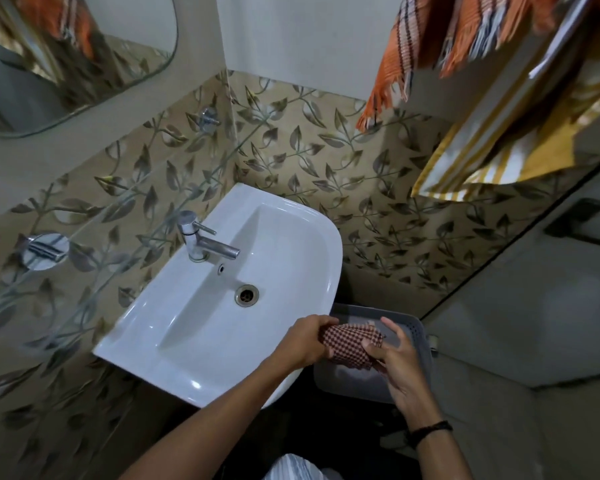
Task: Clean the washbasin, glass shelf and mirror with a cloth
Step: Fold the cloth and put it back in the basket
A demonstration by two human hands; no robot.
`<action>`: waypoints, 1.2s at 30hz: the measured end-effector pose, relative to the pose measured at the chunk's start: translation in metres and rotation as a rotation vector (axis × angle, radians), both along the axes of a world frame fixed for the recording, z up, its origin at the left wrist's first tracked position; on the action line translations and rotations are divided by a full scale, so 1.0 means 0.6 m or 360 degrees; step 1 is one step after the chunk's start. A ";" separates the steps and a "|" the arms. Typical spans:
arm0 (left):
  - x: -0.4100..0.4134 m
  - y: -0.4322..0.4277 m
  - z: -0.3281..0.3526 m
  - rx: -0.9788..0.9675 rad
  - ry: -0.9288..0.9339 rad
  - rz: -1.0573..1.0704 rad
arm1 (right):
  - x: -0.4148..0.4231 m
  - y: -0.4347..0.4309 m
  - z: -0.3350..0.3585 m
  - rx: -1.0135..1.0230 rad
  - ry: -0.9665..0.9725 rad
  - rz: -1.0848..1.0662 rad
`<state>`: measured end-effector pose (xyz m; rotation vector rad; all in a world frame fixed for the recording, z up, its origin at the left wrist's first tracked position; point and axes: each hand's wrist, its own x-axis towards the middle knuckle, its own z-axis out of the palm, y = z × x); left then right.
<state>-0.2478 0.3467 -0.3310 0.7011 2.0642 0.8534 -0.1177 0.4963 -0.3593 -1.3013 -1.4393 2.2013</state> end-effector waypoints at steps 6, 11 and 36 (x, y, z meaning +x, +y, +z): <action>0.055 0.079 -0.056 -0.0116 0.0539 -0.0035 | 0.025 0.084 -0.041 0.0525 -0.0258 0.0300; 0.096 0.126 -0.147 -0.0140 0.0554 0.0050 | 0.056 0.158 -0.089 0.1030 -0.0433 0.1037; 0.073 0.215 -0.423 0.0043 -0.1204 0.1857 | -0.153 0.278 -0.402 0.0671 -0.0362 0.1949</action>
